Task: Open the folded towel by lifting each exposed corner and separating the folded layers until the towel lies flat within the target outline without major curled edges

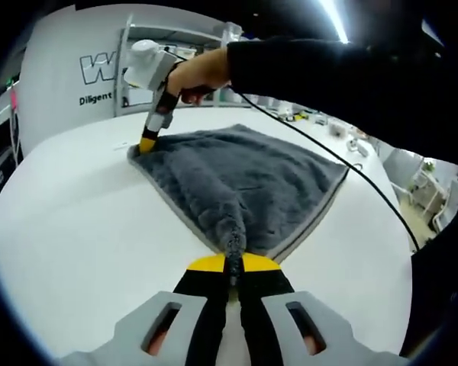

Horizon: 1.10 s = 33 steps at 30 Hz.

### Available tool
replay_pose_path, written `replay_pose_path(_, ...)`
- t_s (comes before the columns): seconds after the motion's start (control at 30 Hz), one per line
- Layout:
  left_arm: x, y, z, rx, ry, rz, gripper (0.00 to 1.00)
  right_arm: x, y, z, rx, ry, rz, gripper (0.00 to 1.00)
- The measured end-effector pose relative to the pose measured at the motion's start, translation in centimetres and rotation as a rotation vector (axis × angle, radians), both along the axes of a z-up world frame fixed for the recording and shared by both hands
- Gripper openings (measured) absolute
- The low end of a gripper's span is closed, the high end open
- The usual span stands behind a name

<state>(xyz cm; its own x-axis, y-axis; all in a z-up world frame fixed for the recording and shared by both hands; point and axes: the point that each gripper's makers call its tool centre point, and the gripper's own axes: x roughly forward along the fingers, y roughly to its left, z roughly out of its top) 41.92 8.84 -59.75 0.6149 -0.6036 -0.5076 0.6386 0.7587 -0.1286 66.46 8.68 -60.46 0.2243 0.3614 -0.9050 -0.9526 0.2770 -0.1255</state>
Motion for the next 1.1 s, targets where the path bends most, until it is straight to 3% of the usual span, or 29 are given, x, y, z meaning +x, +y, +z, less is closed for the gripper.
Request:
replay_pose_path(0.53, -1.8, 5.1, 0.0, -0.010, -0.007, 0.062, 0.02, -1.8, 5.3, 0.0, -0.022, -0.045, 0.018, 0.05)
replay_pose_path(0.8, -2.6, 9.0, 0.1, -0.021, -0.013, 0.127, 0.02, -2.5, 8.1, 0.0, 0.005, -0.064, 0.032, 0.05)
replay_pose_path(1.1, -3.5, 11.2, 0.1, -0.014, -0.010, 0.166, 0.02, -3.4, 10.9, 0.0, 0.028, -0.078, 0.059, 0.05)
